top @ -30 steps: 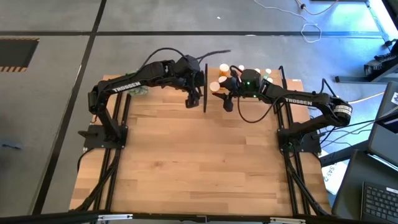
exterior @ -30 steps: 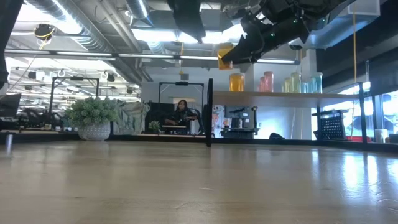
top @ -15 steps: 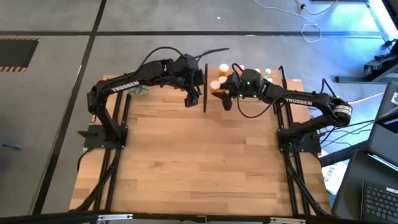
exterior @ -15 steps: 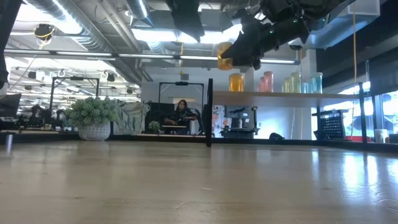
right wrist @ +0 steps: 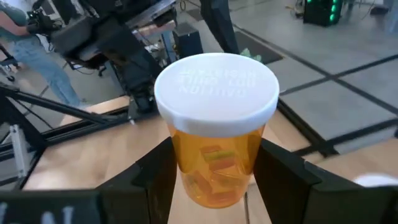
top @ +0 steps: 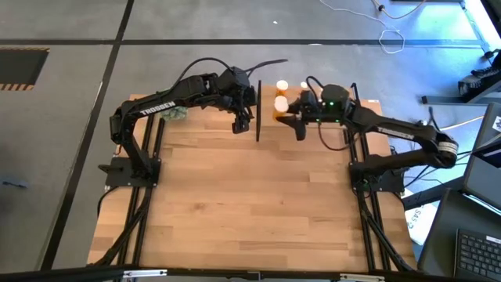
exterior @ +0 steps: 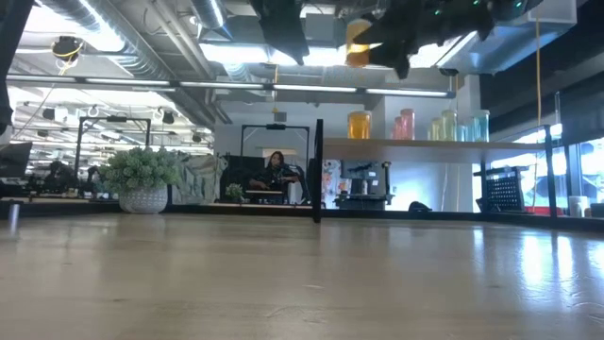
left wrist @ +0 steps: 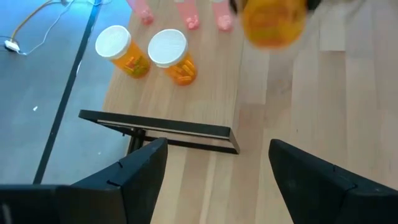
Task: Pick and place medicine bottles onto shelf by color
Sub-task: Put the orange pill bottle on the shelf aligned with the other orange pill bottles
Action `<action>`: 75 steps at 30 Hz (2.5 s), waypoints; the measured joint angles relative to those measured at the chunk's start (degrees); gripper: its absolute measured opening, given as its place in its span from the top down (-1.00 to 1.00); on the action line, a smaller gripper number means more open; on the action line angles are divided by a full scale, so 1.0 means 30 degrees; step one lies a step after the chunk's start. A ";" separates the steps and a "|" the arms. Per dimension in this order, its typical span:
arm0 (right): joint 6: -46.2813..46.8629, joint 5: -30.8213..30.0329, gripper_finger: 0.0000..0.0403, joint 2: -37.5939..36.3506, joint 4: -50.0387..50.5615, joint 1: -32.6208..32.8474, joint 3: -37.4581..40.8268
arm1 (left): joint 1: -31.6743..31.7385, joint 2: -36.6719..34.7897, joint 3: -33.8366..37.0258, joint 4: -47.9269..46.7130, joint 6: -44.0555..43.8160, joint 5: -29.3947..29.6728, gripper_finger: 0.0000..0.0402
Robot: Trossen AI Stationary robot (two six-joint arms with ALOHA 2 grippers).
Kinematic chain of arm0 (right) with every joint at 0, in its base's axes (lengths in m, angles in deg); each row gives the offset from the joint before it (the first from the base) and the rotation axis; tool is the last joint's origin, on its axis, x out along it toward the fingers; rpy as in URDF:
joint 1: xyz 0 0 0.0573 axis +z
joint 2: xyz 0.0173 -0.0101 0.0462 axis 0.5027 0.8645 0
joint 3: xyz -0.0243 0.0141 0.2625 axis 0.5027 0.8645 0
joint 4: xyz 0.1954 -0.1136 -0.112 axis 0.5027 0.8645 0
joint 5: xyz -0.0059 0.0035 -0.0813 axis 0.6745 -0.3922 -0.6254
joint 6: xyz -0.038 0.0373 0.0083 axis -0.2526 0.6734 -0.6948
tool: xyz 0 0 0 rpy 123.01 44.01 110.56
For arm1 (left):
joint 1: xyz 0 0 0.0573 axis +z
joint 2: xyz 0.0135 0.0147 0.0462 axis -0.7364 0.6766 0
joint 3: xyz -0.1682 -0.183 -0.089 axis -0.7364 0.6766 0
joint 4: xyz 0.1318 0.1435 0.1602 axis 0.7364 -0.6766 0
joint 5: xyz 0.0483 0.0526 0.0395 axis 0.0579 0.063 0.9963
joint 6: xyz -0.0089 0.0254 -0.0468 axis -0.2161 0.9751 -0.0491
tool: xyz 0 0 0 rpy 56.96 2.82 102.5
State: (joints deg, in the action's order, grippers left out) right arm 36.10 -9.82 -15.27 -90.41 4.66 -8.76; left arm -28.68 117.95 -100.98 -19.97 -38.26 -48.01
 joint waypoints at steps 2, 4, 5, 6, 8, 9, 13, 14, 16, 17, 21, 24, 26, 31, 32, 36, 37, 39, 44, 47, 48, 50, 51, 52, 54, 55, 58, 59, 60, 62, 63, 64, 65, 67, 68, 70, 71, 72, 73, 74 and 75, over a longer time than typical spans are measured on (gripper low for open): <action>0.0516 0.0344 0.03 -0.0767 0.1233 0.0000 0.0000 | 0.0000 0.0000 0.0000 -0.0007 0.0008 -0.0003 -0.38; 0.1609 0.1244 0.03 -0.1294 0.2186 0.0000 0.0000 | 0.0000 0.0000 0.0000 0.0000 0.0239 0.0003 -0.38; 0.1930 0.1927 0.03 -0.1508 0.2589 0.0000 0.0000 | 0.0000 0.0000 0.0000 0.0000 0.0306 0.0004 -0.38; 0.1959 0.2323 0.03 -0.1663 0.2689 0.0000 0.0013 | 0.0000 0.0000 0.0000 0.0007 0.0306 0.0000 -0.38; 0.2087 0.2264 0.03 -0.2005 0.2701 0.0007 0.0015 | 0.0000 0.0000 0.0000 0.0000 0.0306 -0.0003 -0.38; 0.2100 0.1849 0.03 -0.2240 0.3032 0.0054 0.0015 | 0.0000 0.0000 0.0000 0.0000 0.0306 0.0003 -0.38; 0.1972 -0.2874 0.03 -0.3049 0.4078 0.1009 0.0015 | 0.0000 0.0007 0.0000 0.0000 0.0299 0.0001 -0.38; 0.1942 -0.4421 0.03 -0.3251 0.4094 0.1370 0.0015 | 0.0000 0.0007 0.0000 0.0000 0.0294 -0.0003 -0.38; 0.1482 -0.7156 0.03 -0.3625 0.4039 0.2232 0.0015 | 0.0000 0.0007 0.0000 0.0001 0.0299 -0.0003 -0.38; 0.1280 -0.8340 0.03 -0.3742 0.3963 0.2666 0.0015 | 0.0000 0.0007 0.0003 0.0001 0.0300 -0.0003 -0.38; 0.1643 -1.2543 0.03 -0.3766 0.3801 0.4472 0.0167 | 0.0000 0.0007 0.0000 0.0000 0.0295 -0.0003 -0.38; 0.2260 -1.5332 0.03 -0.3512 0.1750 0.5938 0.1483 | 0.0000 0.0007 0.0000 0.0021 0.0300 -0.0002 -0.38; 0.2587 -1.6816 0.03 -0.3380 -0.0535 0.6788 0.2851 | 0.0010 0.0007 0.0000 0.0042 0.0306 0.0001 -0.38; 0.0962 -1.8429 0.02 -0.2884 -0.6156 0.7869 0.5721 | 0.0301 0.0007 0.0000 0.0038 0.0811 0.0002 -0.38; 0.0927 -1.8444 0.02 -0.2605 -0.6578 0.7949 0.6131 | 0.0374 0.0007 0.0000 0.0045 0.0916 -0.0001 -0.38; 0.1916 -1.8452 0.00 -0.1184 -0.7473 0.7971 0.6506 | 0.0682 0.0015 0.0000 0.0044 0.0998 -0.0296 -0.38; 0.1870 -1.8556 -0.01 -0.0685 -0.7450 0.7931 0.6483 | 0.0757 0.0015 0.0000 0.0040 0.0998 -0.0392 -0.38; 0.1563 -1.9112 -0.01 0.0259 -0.7227 0.7783 0.6208 | 0.0917 0.0015 0.0000 0.0022 0.0991 -0.0751 -0.38; 0.1503 -1.9395 -0.01 0.2300 -0.7340 0.7236 0.5187 | 0.1093 0.0015 0.0000 0.0010 0.0981 -0.1239 -0.38; 0.1556 -1.9395 -0.01 0.3189 -0.7429 0.6850 0.4731 | 0.1093 0.0015 0.0000 0.0000 0.0795 -0.1242 -0.38; 0.1705 -1.9400 -0.01 0.3488 -0.7561 0.6705 0.4646 | 0.1087 0.0015 0.0000 0.0000 0.0794 -0.1249 -0.38; 0.2092 -1.9393 -0.01 0.4036 -0.7307 0.6391 0.4677 | 0.1086 0.0015 0.0000 -0.0003 0.0794 -0.1285 -0.38; 0.2331 -1.9394 -0.01 0.4257 -0.7290 0.6265 0.4691 | 0.1086 0.0015 0.0000 -0.0007 0.0791 -0.1278 -0.38; 0.2585 -1.9398 -0.01 0.4392 -0.7299 0.6150 0.4692 | 0.1086 0.0015 0.0000 -0.0007 0.0784 -0.1278 -0.38; 0.3094 -1.9425 -0.01 0.4616 -0.7463 0.6015 0.4685 | 0.1086 0.0015 0.0000 -0.0007 0.0780 -0.1278 -0.38; 0.3203 -1.9449 -0.01 0.4722 -0.7405 0.5996 0.4685 | 0.1086 0.0015 0.0000 -0.0007 0.0780 -0.1278 -0.38; 0.3317 -1.9444 -0.02 0.4882 -0.7400 0.6003 0.4685 | 0.1086 0.0015 0.0000 -0.0007 0.0780 -0.1278 -0.38; 0.3323 -1.9438 -0.02 0.4923 -0.7430 0.6011 0.4685 | 0.1086 0.0015 0.0000 -0.0007 0.0780 -0.1278 -0.38; 0.3333 -1.9443 -0.02 0.5003 -0.7430 0.6011 0.4685 | 0.1086 0.0015 0.0000 -0.0007 0.0780 -0.1278 -0.38; 0.3470 -1.9448 -0.02 0.5145 -0.7382 0.6003 0.4685 | 0.1086 0.0015 0.0000 -0.0007 0.0780 -0.1278 -0.38; 0.3521 -1.9444 -0.02 0.5167 -0.7393 0.6003 0.4685 | 0.1086 0.0015 0.0000 -0.0007 0.0772 -0.1278 -0.38; 0.3521 -1.9505 -0.02 0.5170 -0.7404 0.6003 0.4685 | 0.1086 0.0015 0.0000 -0.0007 0.0772 -0.1278 -0.38; 0.3528 -1.9738 -0.02 0.5181 -0.7405 0.6003 0.4685 | 0.1086 0.0015 0.0000 -0.0007 0.0772 -0.1278 -0.38; 0.3566 -2.0336 -0.02 0.5189 -0.7372 0.6011 0.4685 | 0.1086 0.0015 0.0000 -0.0009 0.0772 -0.1278 -0.38; 0.3572 -2.0528 -0.02 0.5189 -0.7379 0.6004 0.4685 | 0.1086 0.0015 0.0000 -0.0007 0.0772 -0.1272 -0.38; 0.3572 -2.0617 -0.02 0.5189 -0.7379 0.5975 0.4685 | 0.1086 0.0015 0.0000 -0.0007 0.0772 -0.1271 -0.38; 0.3572 -2.0605 -0.02 0.5189 -0.7379 0.5960 0.4685 | 0.1086 0.0015 0.0000 -0.0011 0.0768 -0.1271 -0.38; 0.3564 -2.0602 -0.02 0.5189 -0.7379 0.5960 0.4685 | 0.1086 0.0015 0.0000 -0.0013 0.0765 -0.1271 -0.38; 0.3564 -2.0602 -0.02 0.5189 -0.7379 0.5960 0.4685 | 0.1086 0.0015 0.0000 -0.0007 0.0765 -0.1271 -0.38; 0.3557 -2.0593 -0.02 0.5189 -0.7379 0.5960 0.4685 | 0.1086 0.0015 0.0000 -0.0014 0.0765 -0.1263 -0.38; 0.3557 -2.0595 -0.02 0.5188 -0.7379 0.5960 0.4685 | 0.1086 0.0015 0.0000 -0.0007 0.0765 -0.1256 -0.38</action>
State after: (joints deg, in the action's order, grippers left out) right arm 46.78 -71.61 0.30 -112.55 22.54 5.29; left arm -25.42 117.99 -100.98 -19.99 -35.96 -51.77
